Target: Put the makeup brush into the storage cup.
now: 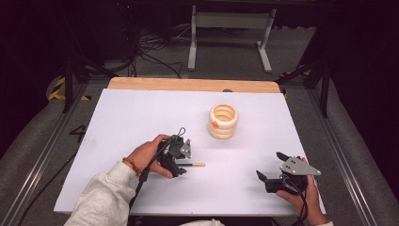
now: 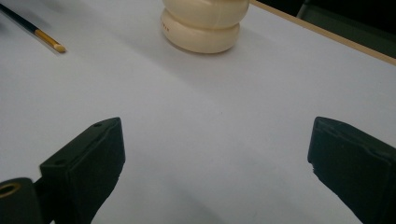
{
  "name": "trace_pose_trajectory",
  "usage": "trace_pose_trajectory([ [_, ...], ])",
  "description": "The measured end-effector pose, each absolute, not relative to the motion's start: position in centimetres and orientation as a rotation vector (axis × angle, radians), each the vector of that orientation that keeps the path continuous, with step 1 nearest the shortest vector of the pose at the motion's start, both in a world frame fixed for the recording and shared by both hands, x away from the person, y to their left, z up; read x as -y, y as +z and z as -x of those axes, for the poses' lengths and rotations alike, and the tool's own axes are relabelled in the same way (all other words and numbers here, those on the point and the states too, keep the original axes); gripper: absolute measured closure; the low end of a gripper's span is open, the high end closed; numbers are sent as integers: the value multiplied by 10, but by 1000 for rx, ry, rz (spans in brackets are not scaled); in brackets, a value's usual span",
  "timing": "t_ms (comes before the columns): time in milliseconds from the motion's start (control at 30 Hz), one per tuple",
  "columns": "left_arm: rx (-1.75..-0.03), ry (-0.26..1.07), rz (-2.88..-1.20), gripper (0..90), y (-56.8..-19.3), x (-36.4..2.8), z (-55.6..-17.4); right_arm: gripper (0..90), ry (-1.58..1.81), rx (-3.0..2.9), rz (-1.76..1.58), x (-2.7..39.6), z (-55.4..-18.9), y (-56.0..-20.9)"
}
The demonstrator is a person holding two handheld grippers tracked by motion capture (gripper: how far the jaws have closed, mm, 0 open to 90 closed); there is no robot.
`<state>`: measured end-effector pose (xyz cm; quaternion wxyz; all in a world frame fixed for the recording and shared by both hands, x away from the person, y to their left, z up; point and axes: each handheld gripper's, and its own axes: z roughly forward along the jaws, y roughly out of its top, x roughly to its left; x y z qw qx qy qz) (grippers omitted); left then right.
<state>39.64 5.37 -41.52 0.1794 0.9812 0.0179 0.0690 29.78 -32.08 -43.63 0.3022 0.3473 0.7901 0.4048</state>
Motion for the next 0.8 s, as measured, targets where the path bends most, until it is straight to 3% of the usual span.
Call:
trace_pose_trajectory([
  [800, -14, 96, -2884, 448, -426, -30, -402, 48, 1071, -2099, -923, 321, -298, -437],
])
